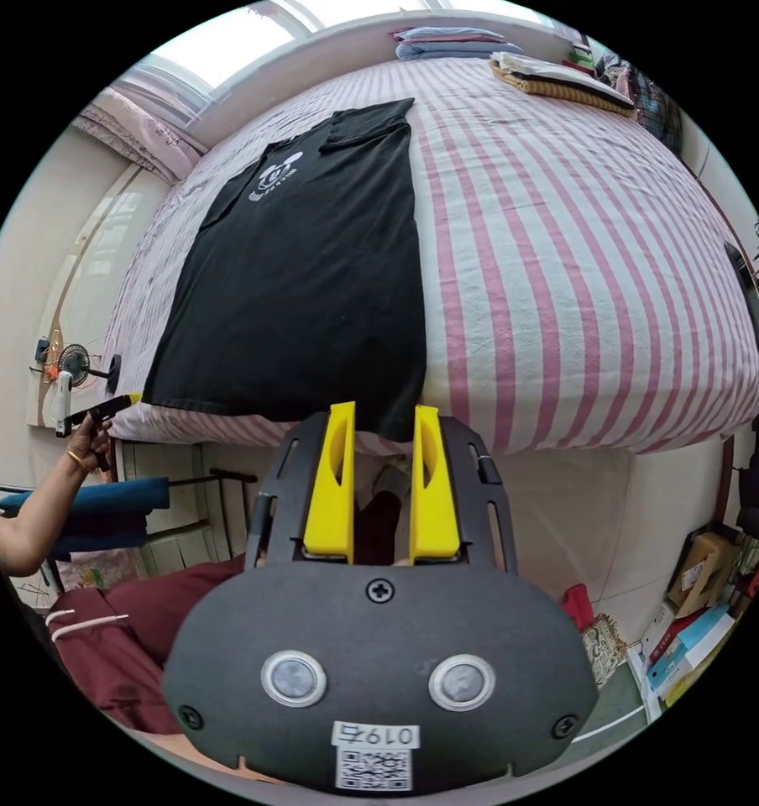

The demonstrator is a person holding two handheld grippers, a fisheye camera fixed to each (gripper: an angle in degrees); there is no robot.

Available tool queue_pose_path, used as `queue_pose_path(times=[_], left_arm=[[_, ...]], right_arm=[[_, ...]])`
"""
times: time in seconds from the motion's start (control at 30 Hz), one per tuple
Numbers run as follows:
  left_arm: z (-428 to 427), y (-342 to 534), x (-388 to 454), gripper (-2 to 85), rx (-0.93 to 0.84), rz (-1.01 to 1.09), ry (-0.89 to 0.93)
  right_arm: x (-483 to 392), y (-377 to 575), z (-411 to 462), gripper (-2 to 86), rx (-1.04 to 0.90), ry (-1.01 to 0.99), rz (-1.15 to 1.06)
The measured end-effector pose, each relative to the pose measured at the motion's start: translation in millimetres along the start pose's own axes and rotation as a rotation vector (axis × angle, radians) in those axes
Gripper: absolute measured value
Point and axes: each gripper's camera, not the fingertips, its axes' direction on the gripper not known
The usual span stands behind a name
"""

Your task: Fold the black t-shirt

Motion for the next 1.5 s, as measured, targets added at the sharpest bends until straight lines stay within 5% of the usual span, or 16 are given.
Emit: queue_pose_path(times=[0.4, 0.77, 1.5], left_arm=[[78.5, 0.0, -56.4, 6.8, -0.014, -0.164, 0.255], [132.4, -2.5, -46.0, 1.2, -0.028, -0.074, 0.154], [231.1, -40.3, -86.6, 0.5, -0.045, -0.229, 0.452]], right_arm=[[72.3, 4.1, 55.2, 3.6, 0.064, -0.217, 0.14], [83.0, -22.5, 93.5, 0.0, 0.036, -0.144, 0.081], [179.6, -136.0, 152.4, -0.4, -0.148, -0.447, 0.231]])
